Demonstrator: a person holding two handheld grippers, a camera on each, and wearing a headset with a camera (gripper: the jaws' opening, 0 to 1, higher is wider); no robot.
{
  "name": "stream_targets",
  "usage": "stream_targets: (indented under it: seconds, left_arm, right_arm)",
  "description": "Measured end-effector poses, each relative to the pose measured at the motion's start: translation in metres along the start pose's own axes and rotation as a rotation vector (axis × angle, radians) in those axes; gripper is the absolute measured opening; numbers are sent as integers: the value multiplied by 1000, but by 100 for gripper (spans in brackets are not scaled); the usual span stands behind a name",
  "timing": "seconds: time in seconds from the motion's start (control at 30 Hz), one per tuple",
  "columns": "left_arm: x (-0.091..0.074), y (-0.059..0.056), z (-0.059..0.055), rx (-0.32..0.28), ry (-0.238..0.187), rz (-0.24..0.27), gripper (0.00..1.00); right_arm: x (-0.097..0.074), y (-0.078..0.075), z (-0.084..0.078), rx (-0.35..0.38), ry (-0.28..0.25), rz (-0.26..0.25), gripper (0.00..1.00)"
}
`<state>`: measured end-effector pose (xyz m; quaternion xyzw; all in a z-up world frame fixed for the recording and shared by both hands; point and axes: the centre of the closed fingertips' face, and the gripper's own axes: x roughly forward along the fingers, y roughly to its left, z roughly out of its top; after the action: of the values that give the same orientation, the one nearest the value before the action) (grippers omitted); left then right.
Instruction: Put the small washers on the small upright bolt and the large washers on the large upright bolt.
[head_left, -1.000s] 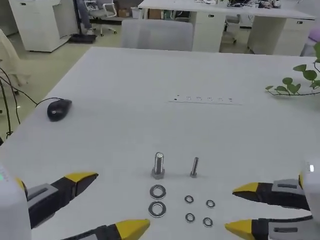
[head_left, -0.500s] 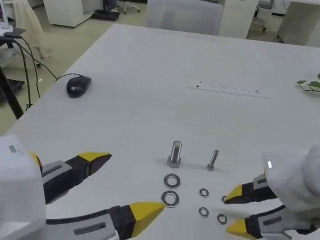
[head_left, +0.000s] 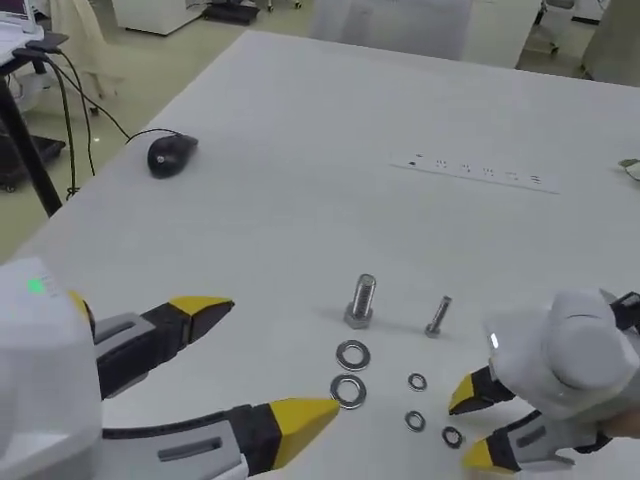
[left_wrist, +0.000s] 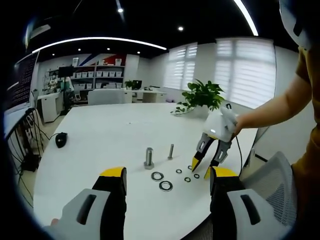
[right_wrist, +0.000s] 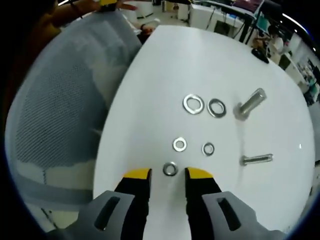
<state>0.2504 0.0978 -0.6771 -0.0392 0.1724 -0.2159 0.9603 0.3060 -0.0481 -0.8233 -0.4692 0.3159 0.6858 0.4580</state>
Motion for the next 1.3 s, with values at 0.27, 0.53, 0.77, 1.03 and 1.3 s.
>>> stream_targets:
  seconds: [0.27, 0.53, 0.77, 1.03, 1.3]
  left_arm:
    - [-4, 4, 9, -50, -53, 15, 67]
    - [-2, 2, 6, -39, -34, 11, 67]
    - [-3, 1, 3, -25, -16, 12, 67]
    - [-3, -2, -1, -15, 1, 8, 67]
    - [-2, -3, -4, 8, 22, 8, 67]
  right_arm:
    - [3, -3, -3, -90, 65, 23, 23]
    - [3, 3, -4, -171, 98, 33, 18]
    - [3, 1, -4, -168, 99, 34, 15]
    - [3, -1, -4, -129, 91, 20, 12]
    - [-11, -6, -1, -97, 85, 7, 12]
